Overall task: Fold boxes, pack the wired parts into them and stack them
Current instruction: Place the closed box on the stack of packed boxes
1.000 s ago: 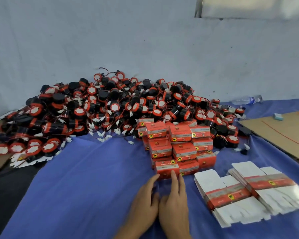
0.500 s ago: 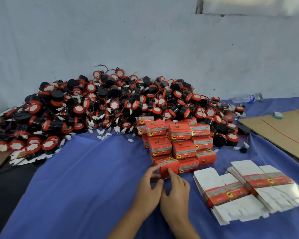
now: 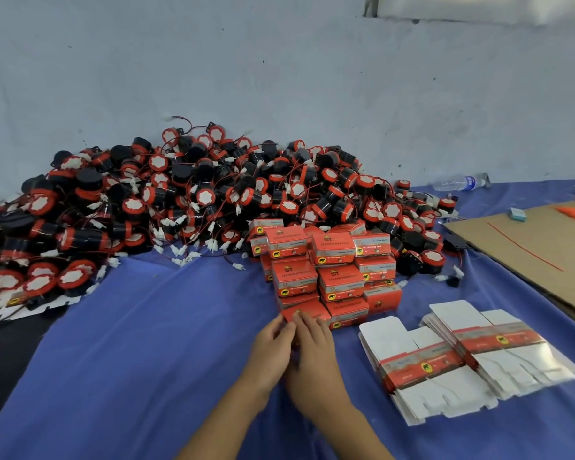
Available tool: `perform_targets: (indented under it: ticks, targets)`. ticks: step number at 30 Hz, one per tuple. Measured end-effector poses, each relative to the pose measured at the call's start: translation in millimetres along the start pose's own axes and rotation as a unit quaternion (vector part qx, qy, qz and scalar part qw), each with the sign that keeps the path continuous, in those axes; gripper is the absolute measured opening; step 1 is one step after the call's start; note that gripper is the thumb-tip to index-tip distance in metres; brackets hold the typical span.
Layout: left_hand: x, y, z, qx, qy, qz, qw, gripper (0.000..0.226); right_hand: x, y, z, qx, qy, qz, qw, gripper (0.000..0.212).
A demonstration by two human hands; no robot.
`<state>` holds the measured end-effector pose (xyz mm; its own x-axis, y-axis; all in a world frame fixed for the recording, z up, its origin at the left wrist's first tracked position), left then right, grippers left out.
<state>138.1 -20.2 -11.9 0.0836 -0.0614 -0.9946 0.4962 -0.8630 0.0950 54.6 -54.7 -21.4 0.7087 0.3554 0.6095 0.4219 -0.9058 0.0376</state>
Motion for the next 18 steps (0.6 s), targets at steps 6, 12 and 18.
perform_targets:
  ticks: [6, 12, 18]
  targets:
    - [-10.1, -36.9, 65.8, -0.018, 0.148, 0.108, 0.983, 0.024, -88.2, -21.0, -90.1, -0.188, 0.058, 0.196, 0.961, 0.049]
    - [7.6, -50.6, 128.5, 0.062, 0.188, -0.013, 0.98, 0.026, -130.8, -29.8, -108.7, -0.019, -0.199, 0.252, 0.947, 0.051]
    - [14.8, -55.2, 134.9, 0.042, 0.094, -0.027, 0.994, 0.017, -125.3, -33.8, -112.0, -0.017, -0.142, 0.236, 0.961, 0.053]
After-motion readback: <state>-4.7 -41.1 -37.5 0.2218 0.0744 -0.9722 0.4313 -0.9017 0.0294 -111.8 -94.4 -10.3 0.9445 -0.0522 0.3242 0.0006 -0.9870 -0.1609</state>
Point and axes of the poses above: each hand's wrist, its own y-axis towards the middle knuckle, its own z-axis out of the palm, x = y × z, the point moved 4 cm from there along y, towards the middle knuckle, and after that the axes turned 15 degrees about z, right-handed, at the moved point
